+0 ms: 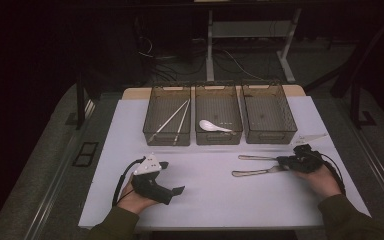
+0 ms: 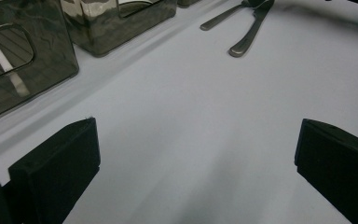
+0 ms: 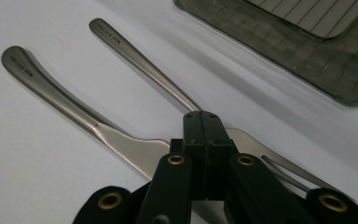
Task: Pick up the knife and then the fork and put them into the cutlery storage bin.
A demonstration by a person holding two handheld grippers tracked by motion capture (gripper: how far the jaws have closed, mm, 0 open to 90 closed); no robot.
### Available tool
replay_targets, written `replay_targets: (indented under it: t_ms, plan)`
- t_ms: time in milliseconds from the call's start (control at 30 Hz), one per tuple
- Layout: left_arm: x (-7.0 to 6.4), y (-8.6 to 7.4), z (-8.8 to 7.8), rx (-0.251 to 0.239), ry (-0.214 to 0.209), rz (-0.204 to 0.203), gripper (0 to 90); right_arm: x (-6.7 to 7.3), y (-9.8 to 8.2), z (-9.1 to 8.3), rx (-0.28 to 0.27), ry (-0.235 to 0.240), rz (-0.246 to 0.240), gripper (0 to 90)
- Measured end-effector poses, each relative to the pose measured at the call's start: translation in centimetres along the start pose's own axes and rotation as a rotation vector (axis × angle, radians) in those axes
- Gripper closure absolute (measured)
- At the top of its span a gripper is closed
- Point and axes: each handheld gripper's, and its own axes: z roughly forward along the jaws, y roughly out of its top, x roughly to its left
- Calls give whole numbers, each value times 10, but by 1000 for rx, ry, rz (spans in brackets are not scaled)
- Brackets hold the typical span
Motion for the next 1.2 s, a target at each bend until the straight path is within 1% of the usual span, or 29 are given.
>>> replay_targets:
  t_ms: [67,167,300,400,467,500,567,667,933,1133,1200]
  plan:
    - [0,0,0,3,-1,0,0,0,0,1,15,-7,-5,898]
    - [0,0,1,6,-7,-1,0,0,-1,1,20,-7,-1,898]
    - [-1,-1,2,14,-12,4,0,1,-1,0,35,1,-2,898]
    - [-1,-1,2,14,-13,2,0,1,0,0,36,-13,-6,899]
    - [-1,-1,2,15,-14,2,0,0,0,0,35,-38,-8,899]
    - [-1,-1,2,14,-14,1,0,0,0,0,35,-39,-6,899]
    - [-1,-1,2,15,-13,2,0,-1,-1,-1,38,-35,1,899]
    - [-1,-1,2,16,-15,4,0,-1,0,-2,46,-36,-7,900]
    - [-1,-1,2,21,-21,6,0,1,-3,-6,85,-5,-15,900]
    - [-1,-1,3,21,-25,6,0,5,-6,-10,106,12,-37,900]
    - [-1,-1,3,21,-27,5,0,8,-8,-12,111,16,-53,900]
